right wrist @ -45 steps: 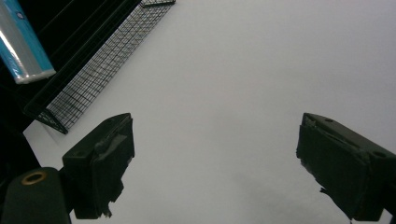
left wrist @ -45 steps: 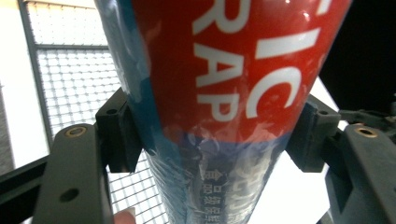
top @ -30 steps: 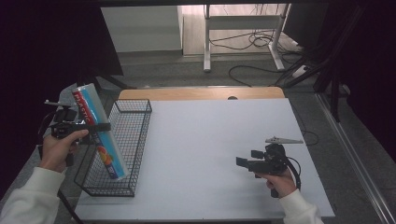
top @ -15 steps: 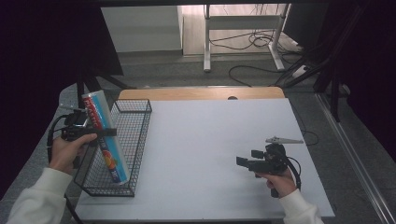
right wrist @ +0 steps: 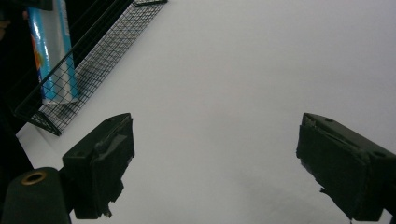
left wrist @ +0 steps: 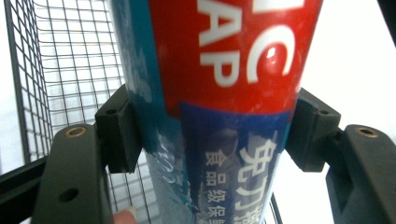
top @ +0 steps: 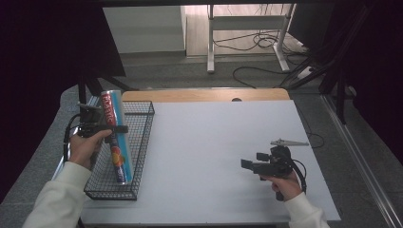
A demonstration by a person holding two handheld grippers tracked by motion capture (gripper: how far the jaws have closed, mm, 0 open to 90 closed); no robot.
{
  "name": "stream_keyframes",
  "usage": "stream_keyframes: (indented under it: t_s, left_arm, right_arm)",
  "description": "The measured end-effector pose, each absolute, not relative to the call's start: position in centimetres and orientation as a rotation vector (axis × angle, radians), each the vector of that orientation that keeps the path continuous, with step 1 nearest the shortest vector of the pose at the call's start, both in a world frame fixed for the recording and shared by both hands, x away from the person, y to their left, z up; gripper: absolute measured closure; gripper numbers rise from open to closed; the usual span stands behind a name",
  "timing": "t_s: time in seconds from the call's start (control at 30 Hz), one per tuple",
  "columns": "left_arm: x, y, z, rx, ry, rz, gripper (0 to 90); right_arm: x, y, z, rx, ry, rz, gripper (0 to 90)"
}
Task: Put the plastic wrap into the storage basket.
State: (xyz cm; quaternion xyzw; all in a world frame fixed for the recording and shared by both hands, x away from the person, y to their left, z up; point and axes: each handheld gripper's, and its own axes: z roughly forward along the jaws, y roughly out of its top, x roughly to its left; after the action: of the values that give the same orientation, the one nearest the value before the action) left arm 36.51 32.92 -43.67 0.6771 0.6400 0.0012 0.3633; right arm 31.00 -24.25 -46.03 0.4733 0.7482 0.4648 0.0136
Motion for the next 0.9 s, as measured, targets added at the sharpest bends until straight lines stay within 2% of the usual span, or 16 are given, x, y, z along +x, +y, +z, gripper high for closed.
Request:
stream_keyframes:
  t_s: [0.17,0.37,0.57,0.9]
  left_arm:
    - [38.3,32.4,-45.4,1.72,1.714,-0.015,31.7]
    - [39.4,29.8,-46.5,1.944,1.772,0.181,31.8]
    - [40.3,28.6,-48.8,1.97,1.826,0.161,31.8]
    - [41.1,28.6,-50.4,1.953,1.892,0.138,31.7]
  right_arm:
    - [31.1,-24.6,-45.9,1.486,2.31,1.453,11.7]
    - [31.2,-24.5,-46.1,1.486,2.318,1.448,11.7]
    - [31.2,-24.5,-46.2,1.488,2.32,1.441,11.7]
    - [31.3,-24.6,-46.4,1.499,2.321,1.429,11.7]
